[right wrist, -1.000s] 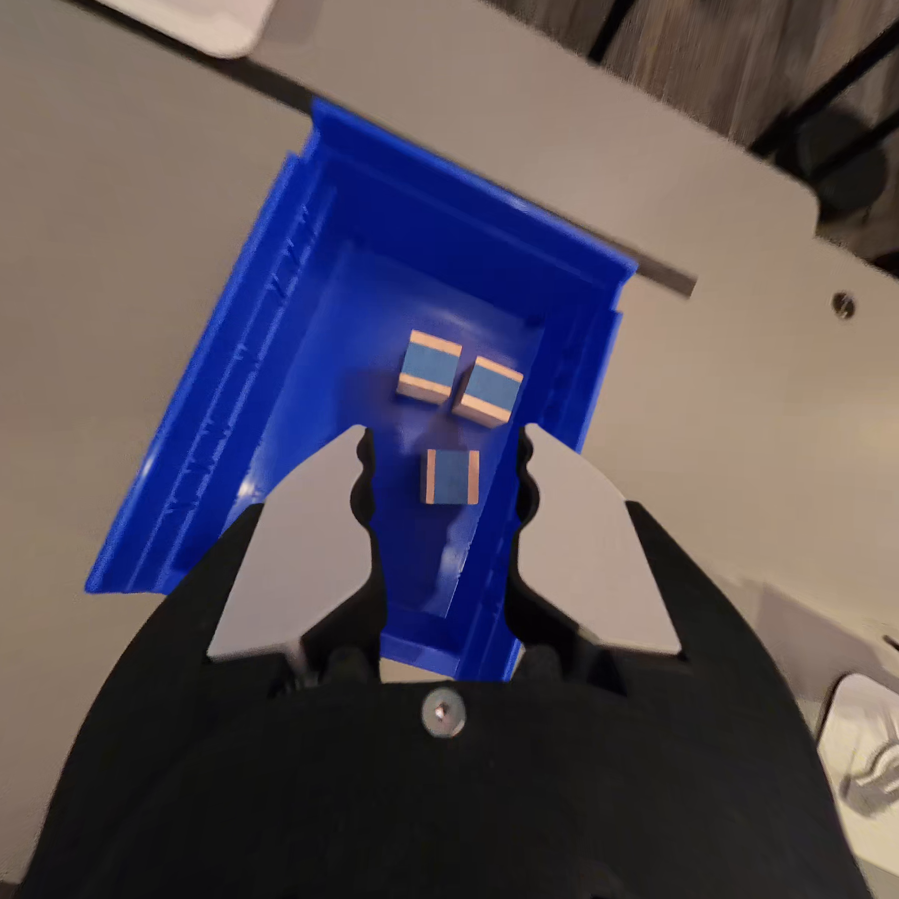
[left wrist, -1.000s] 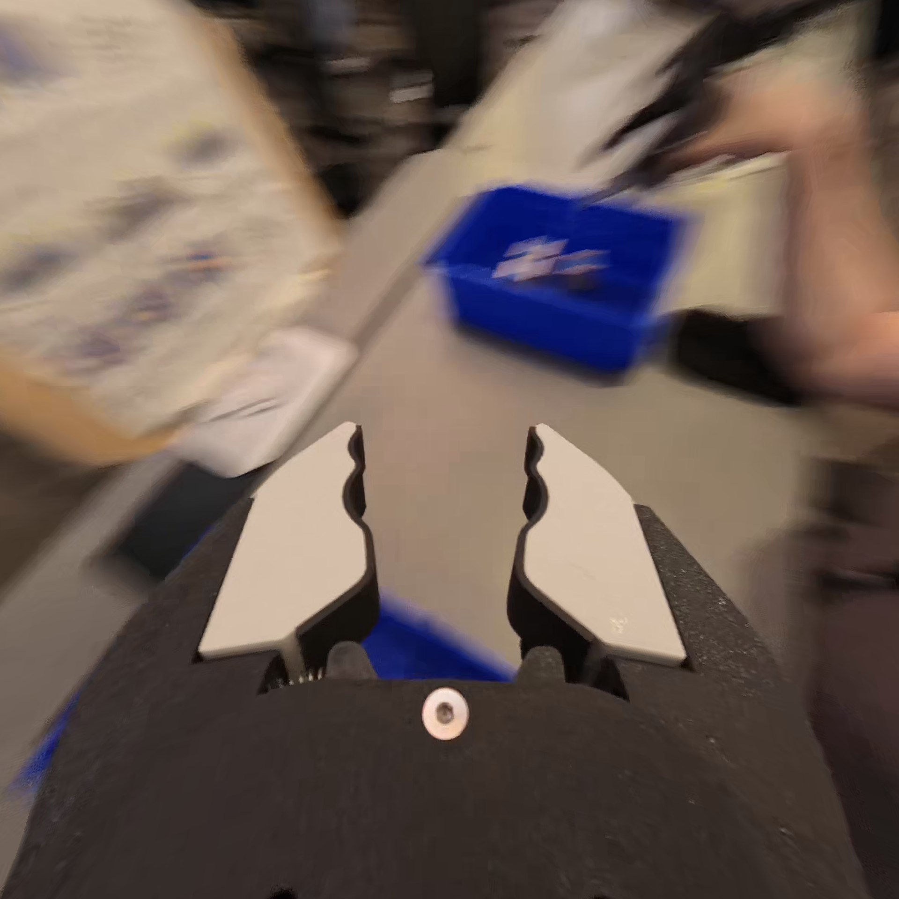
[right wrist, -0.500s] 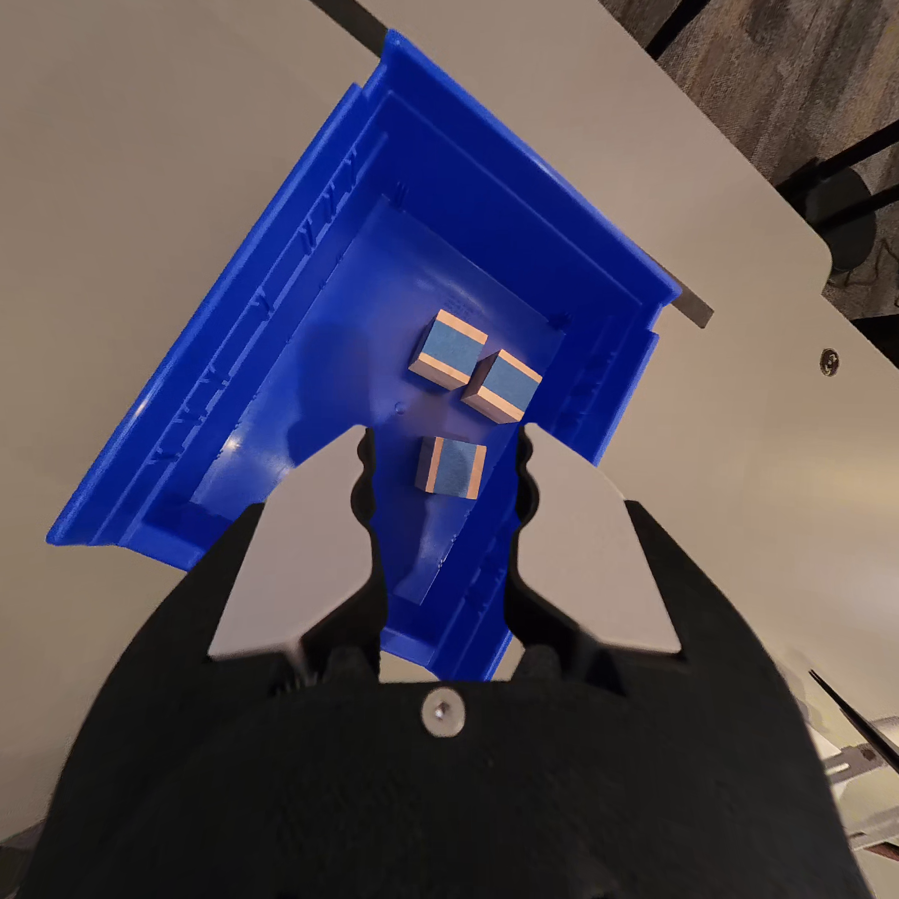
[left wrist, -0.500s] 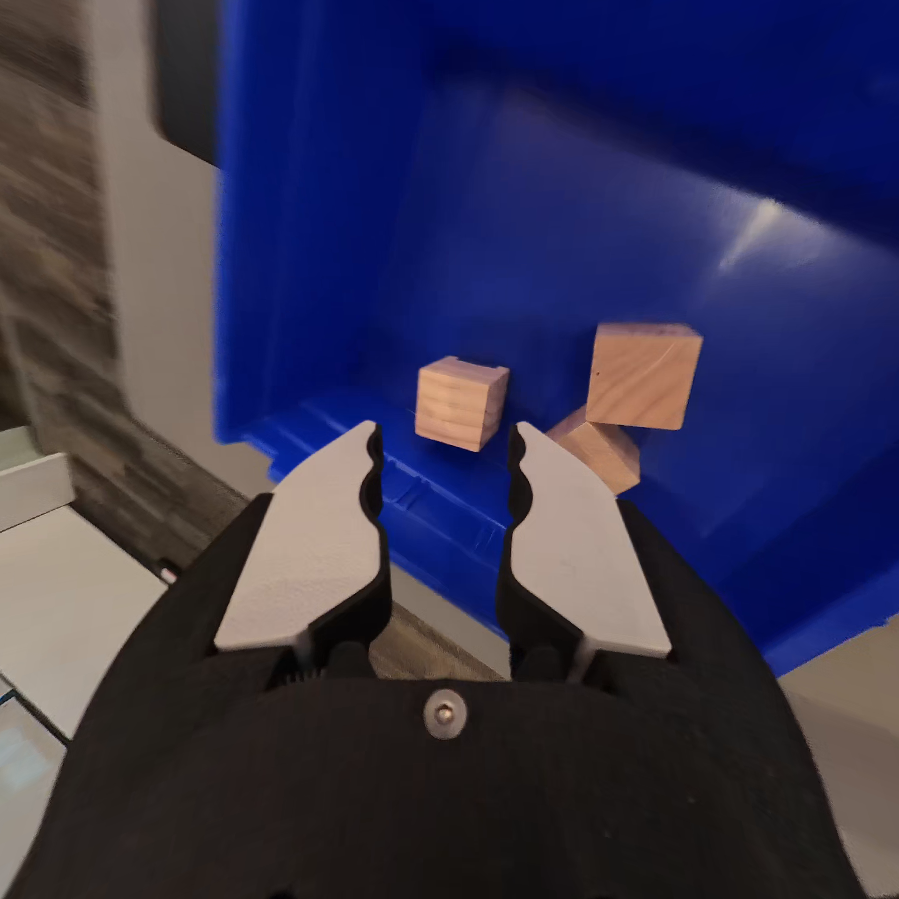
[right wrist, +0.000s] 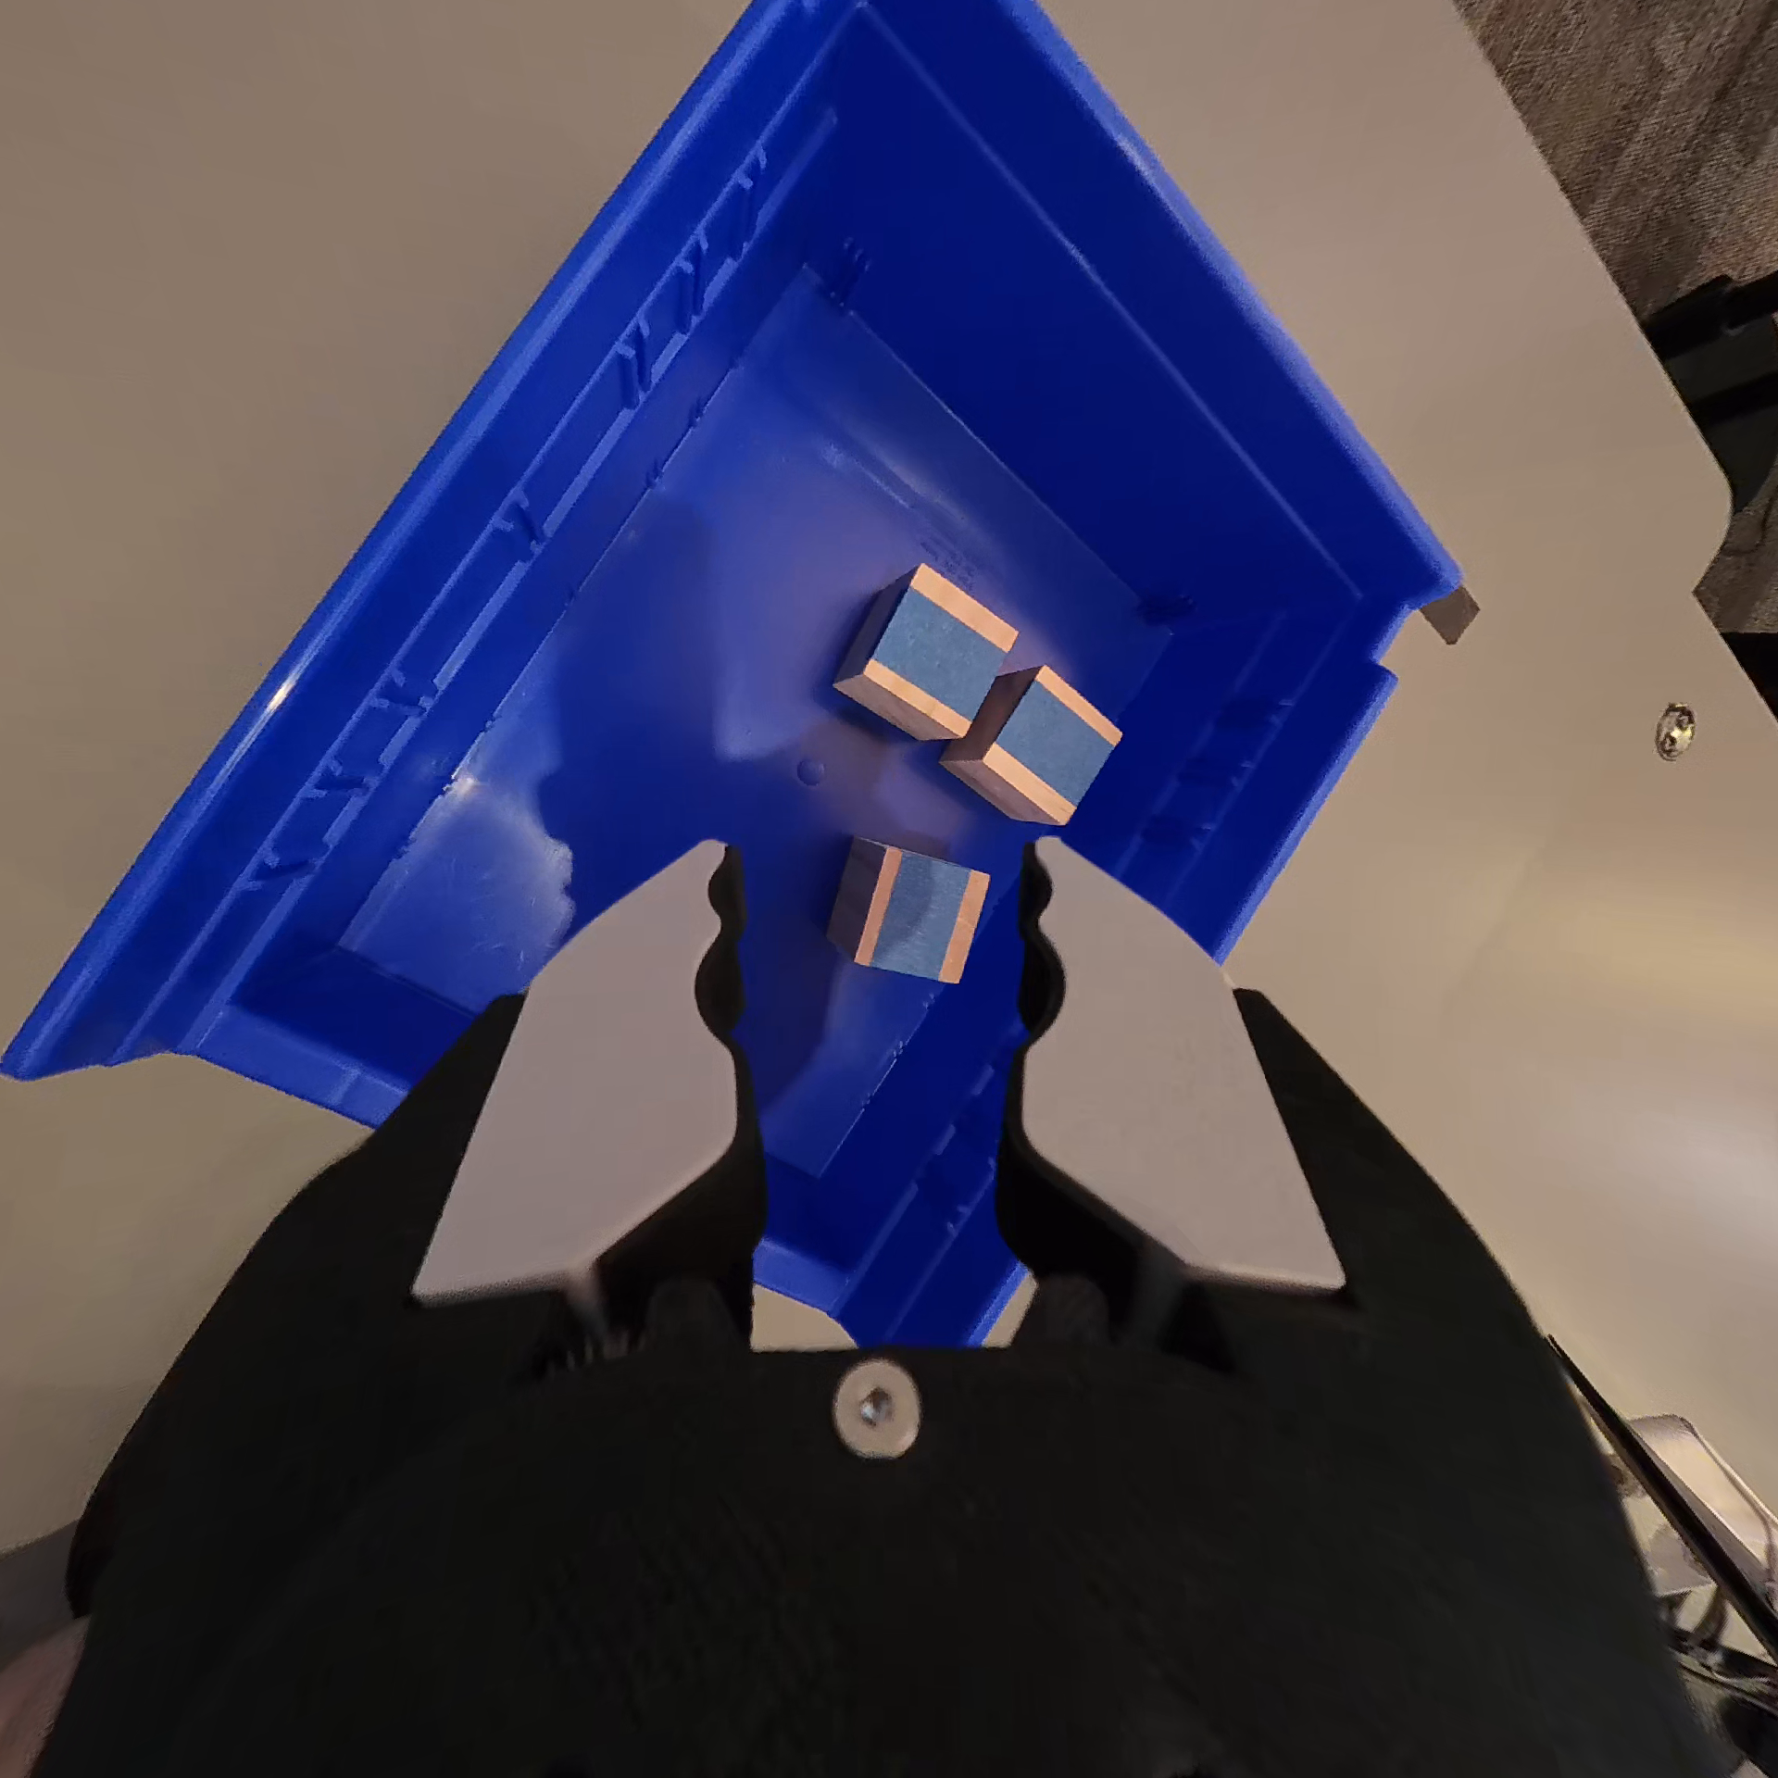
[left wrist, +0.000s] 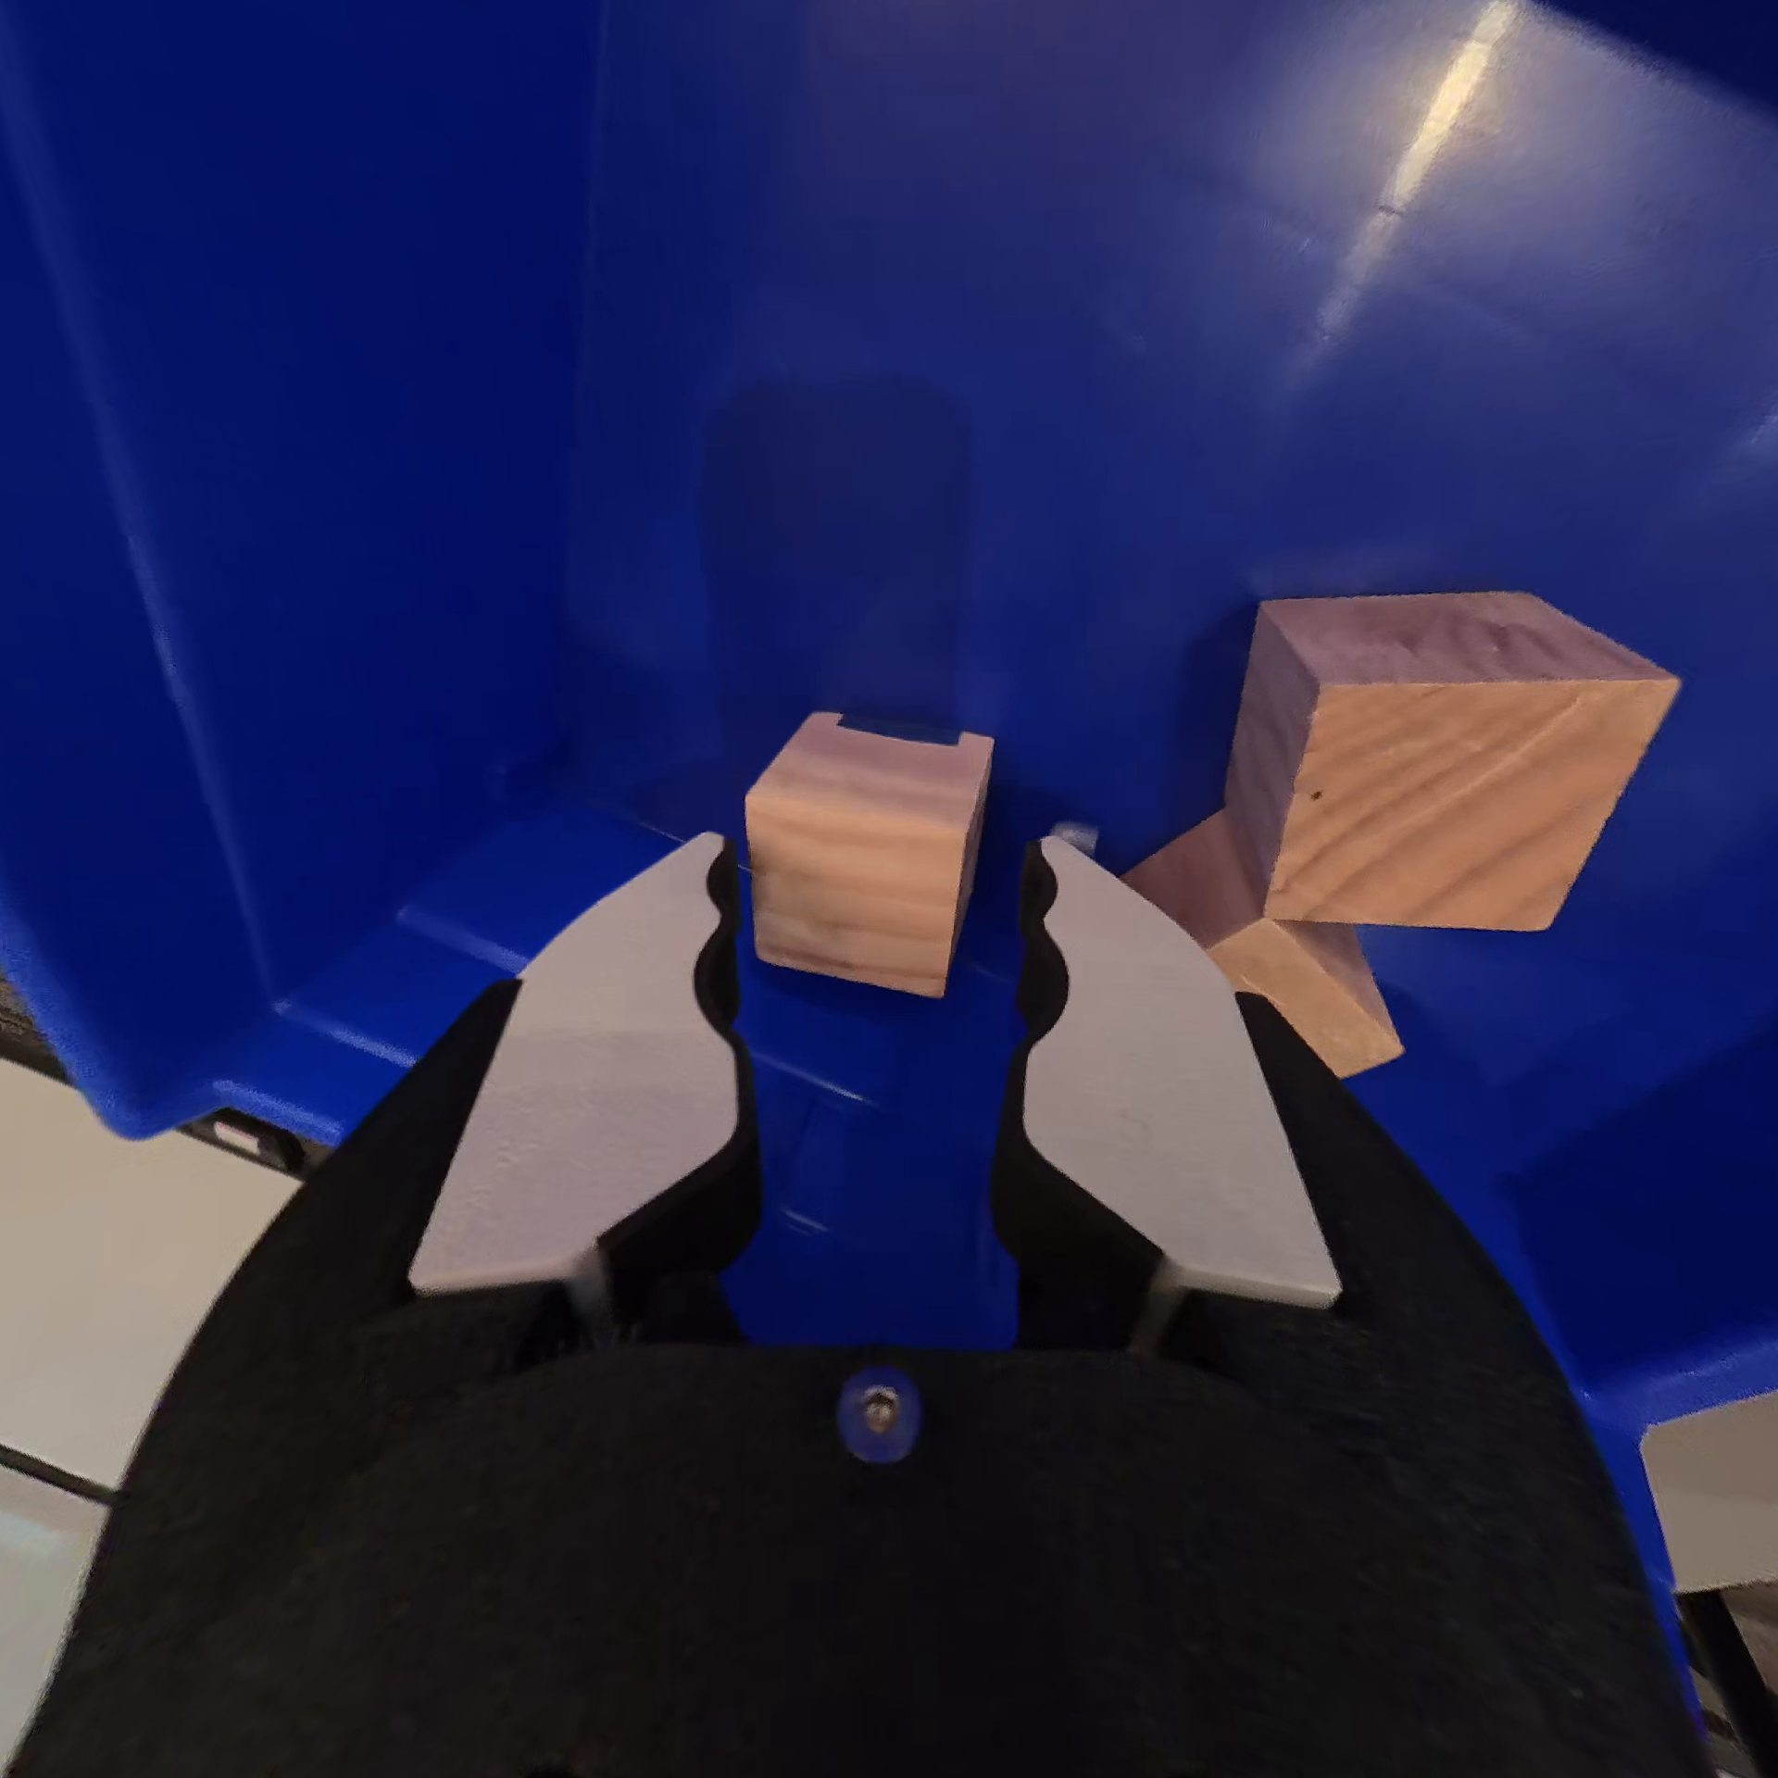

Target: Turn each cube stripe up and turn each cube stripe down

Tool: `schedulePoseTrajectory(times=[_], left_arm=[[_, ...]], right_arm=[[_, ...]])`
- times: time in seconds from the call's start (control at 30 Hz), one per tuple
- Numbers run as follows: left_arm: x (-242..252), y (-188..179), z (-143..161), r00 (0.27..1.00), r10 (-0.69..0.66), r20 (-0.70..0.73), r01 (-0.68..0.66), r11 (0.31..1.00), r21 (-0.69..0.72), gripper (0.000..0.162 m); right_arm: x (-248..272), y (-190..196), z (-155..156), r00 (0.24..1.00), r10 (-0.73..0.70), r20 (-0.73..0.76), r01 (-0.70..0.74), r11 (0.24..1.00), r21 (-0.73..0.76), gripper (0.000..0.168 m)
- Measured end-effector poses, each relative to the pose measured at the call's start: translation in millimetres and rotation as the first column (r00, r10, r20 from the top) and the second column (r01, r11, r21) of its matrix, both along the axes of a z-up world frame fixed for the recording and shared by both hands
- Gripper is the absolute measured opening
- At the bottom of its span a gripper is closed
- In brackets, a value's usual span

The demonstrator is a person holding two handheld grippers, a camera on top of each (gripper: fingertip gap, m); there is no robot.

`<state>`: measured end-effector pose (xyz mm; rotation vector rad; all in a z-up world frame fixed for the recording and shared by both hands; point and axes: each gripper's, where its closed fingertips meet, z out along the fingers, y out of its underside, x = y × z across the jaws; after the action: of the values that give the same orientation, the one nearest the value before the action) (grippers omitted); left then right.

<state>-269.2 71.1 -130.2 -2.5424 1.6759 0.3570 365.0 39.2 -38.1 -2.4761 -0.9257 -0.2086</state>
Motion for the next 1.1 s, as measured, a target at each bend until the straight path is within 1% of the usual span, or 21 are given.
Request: schedulePoseTrajectory(times=[0.17, 0.23, 0.37, 0.43, 0.5, 0.57, 0.63, 0.73, 0.83, 0.97, 1.1], left_arm=[[-2.3, 2.9, -8.1, 0.999, -0.02, -0.047, 0.02, 1.0, -0.003, 0.052], [-3.8, 5.4, -8.6, 0.997, -0.025, -0.069, 0.026, 1.0, 0.011, 0.048], [-5.6, 5.4, -8.4, 0.996, -0.027, -0.088, 0.029, 0.999, 0.018, 0.048], [-6.7, 7.1, -6.4, 0.994, -0.027, -0.107, 0.031, 0.999, 0.043, 0.048], [-7.7, 12.5, 1.8, 0.99, -0.018, -0.14, 0.032, 0.995, 0.096, 0.047], [-2.7, 18.7, 16.9, 0.989, -0.012, -0.144, 0.036, 0.985, 0.168, 0.047], [3.3, 27.3, 39.4, 0.99, 0.028, -0.142, 0.012, 0.963, 0.271, 0.047], [7.8, 38.5, 79.6, 0.981, 0.113, -0.158, -0.032, 0.897, 0.44, 0.047], [20.2, 38.4, 116.5, 0.975, 0.159, -0.152, -0.05, 0.833, 0.551, 0.047], [48.6, 29.4, 157.4, 0.98, 0.161, -0.116, -0.048, 0.759, 0.649, 0.047], [76.2, 20.2, 181.4, 0.986, 0.135, -0.095, -0.032, 0.719, 0.695, 0.047]], right_arm=[[1.2, -2.2, -6.8, 1.0, 0.008, 0.022, -0.007, 1.0, -0.03, 0.057], [0.7, -1.9, -7.1, 1.0, 0.01, 0.017, -0.01, 0.999, -0.032, 0.056], [0.8, -3.2, -9.2, 1.0, 0.022, 0.022, -0.021, 0.999, -0.042, 0.055], [1.8, -3.6, -10.5, 0.999, 0.022, 0.028, -0.02, 0.999, -0.048, 0.055], [2.1, -3.5, -11.0, 0.999, 0.022, 0.031, -0.02, 0.999, -0.049, 0.055], [1.5, -3.7, -11.3, 0.999, 0.026, 0.03, -0.024, 0.998, -0.05, 0.055], [1.1, -4.1, -11.9, 0.999, 0.029, 0.034, -0.028, 0.998, -0.054, 0.055], [1.0, -4.1, -11.9, 0.998, 0.032, 0.047, -0.029, 0.998, -0.052, 0.055], [-1.6, -4.9, -11.4, 0.998, 0.04, 0.046, -0.037, 0.998, -0.05, 0.054], [-5.1, -5.2, -10.3, 0.997, 0.051, 0.054, -0.048, 0.998, -0.045, 0.054], [-12.1, -5.6, -9.0, 0.995, 0.074, 0.069, -0.072, 0.997, -0.039, 0.054]])
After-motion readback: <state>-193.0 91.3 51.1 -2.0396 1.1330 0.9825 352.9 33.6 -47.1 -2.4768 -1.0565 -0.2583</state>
